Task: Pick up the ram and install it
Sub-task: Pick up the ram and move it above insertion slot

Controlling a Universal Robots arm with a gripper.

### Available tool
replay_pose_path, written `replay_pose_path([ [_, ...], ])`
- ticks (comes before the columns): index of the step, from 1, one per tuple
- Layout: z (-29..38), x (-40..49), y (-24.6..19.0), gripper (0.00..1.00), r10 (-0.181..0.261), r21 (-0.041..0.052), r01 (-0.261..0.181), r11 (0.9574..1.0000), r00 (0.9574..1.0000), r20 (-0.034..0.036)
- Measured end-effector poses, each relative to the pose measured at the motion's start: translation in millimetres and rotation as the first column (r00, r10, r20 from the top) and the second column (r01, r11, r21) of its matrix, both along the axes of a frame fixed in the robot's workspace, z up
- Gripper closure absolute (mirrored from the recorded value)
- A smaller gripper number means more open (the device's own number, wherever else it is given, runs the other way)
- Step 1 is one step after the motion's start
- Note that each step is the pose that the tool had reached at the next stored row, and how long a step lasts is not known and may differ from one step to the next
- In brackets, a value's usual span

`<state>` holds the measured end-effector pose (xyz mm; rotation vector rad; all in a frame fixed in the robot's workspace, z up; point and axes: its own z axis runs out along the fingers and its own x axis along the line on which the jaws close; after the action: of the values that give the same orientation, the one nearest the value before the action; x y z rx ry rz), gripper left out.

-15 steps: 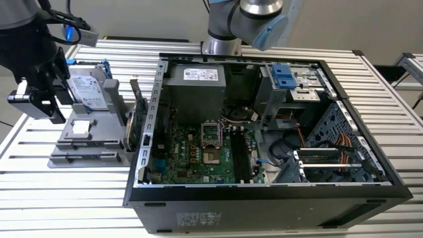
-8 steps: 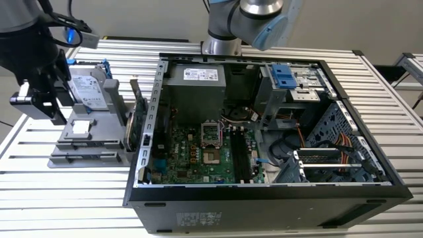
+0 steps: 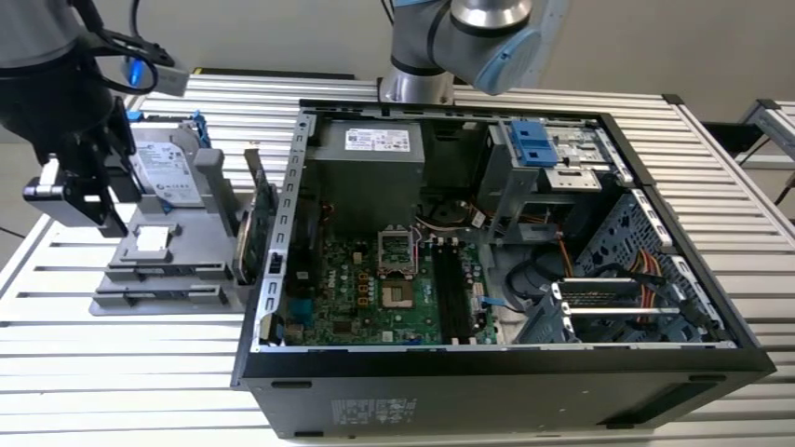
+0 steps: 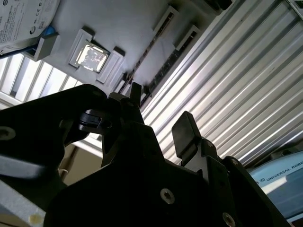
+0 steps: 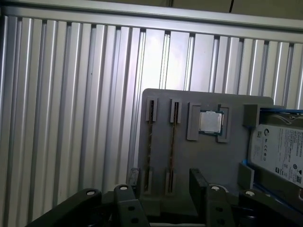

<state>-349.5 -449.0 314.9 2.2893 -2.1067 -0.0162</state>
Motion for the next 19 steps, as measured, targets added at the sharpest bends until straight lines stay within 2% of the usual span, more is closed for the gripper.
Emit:
replay_pose_path([
  [19,-10.5,0.0,2.3,0.00,0.000,-0.0066,0.000,1.0000,1.0000,0.0001],
])
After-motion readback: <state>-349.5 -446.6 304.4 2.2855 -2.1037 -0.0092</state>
